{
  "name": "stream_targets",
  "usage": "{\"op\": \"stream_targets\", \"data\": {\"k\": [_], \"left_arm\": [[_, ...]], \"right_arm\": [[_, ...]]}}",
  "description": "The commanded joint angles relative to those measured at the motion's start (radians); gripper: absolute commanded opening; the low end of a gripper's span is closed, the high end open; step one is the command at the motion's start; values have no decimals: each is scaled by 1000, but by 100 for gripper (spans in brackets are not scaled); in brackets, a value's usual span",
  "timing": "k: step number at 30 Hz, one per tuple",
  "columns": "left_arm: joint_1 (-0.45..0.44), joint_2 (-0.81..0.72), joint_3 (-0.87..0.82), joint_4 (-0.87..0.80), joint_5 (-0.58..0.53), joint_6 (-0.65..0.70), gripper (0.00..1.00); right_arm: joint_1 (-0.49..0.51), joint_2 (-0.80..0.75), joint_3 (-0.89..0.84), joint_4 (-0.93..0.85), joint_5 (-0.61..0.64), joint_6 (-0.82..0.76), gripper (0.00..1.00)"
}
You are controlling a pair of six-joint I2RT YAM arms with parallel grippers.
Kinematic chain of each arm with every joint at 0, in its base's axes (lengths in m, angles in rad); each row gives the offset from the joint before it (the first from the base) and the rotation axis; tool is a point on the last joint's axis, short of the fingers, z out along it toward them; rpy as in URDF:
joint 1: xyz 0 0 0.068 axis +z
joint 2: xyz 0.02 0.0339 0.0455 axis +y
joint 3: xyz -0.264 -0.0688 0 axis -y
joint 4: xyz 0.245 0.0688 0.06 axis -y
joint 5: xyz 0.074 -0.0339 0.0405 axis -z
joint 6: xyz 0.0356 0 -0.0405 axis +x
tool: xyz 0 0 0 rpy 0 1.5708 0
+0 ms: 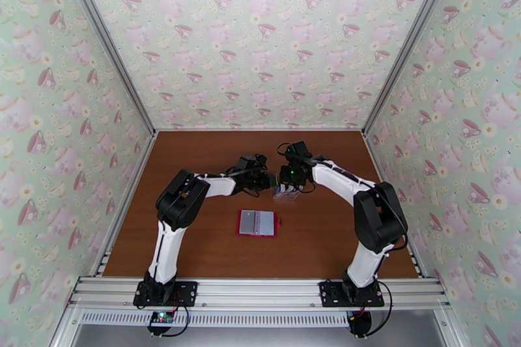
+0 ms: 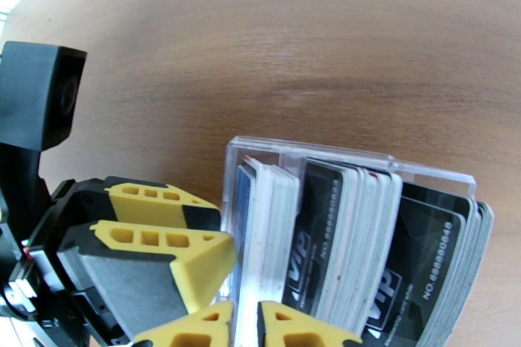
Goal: Put the credit cards into the card holder
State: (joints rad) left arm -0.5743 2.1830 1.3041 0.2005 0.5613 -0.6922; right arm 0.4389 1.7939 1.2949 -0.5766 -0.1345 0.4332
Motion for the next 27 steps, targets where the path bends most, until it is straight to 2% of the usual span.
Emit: {"op": "stream_targets", "data": {"k": [1,4,9,16,27], "left_arm": [[11,49,-54,-164,-56,4,30],[11,51,-57,-161,-52,2,30],[11,49,-60,-161,-55,1,30],[11,54,-59,-157,-54,-2,30],[11,51,-60,-156,-52,-1,30]], "right_arm": [[17,-10,8,-29,55,4,22],[47,5,40,-77,145,-10,23],[48,27,57,-97,181,-16,30],[51,27,77,-118,221,-30,34],[29,-35,92,-167,327,-71,44]]}}
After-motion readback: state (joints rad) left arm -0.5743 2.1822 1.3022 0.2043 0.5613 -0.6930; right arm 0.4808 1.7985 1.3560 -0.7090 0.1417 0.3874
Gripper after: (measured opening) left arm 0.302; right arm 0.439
